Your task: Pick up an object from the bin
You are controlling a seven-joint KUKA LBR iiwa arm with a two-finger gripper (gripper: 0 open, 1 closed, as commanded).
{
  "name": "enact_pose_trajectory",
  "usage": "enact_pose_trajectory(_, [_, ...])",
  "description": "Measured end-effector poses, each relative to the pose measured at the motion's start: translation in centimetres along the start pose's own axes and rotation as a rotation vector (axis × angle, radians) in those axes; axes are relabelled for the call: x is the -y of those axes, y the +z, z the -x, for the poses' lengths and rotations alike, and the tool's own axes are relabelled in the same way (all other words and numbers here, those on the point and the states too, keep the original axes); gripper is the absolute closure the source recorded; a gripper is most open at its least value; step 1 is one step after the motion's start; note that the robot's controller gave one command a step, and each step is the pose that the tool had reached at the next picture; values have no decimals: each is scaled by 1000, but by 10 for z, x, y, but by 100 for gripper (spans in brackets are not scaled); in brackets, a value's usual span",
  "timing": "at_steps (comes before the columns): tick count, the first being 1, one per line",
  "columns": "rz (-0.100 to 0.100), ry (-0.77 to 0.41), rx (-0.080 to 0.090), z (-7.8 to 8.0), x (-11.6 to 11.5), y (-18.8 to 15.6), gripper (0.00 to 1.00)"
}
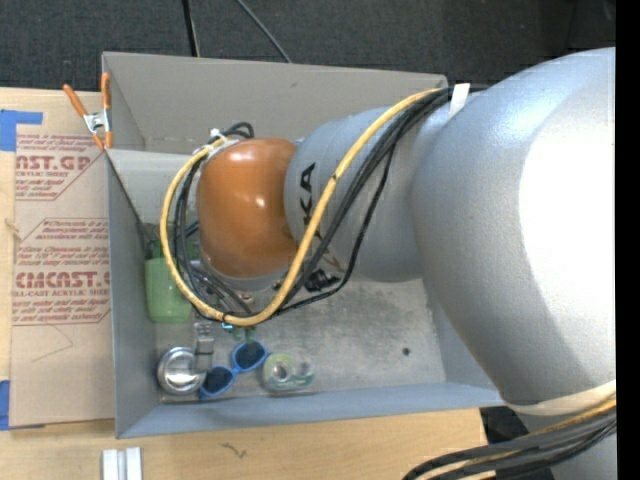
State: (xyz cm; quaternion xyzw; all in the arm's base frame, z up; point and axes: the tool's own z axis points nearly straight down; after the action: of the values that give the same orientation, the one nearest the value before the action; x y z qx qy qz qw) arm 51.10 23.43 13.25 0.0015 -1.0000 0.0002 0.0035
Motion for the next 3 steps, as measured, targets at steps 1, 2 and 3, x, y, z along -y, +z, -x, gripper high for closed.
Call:
enact_pose_trajectory(1, [-1, -173, 6, -23, 37, 64, 0])
enact_pose_trajectory(2, [1, -173, 7, -22, 35, 63, 100])
enact_pose_trajectory(3, [1, -159, 17, 1, 88, -73, 100])
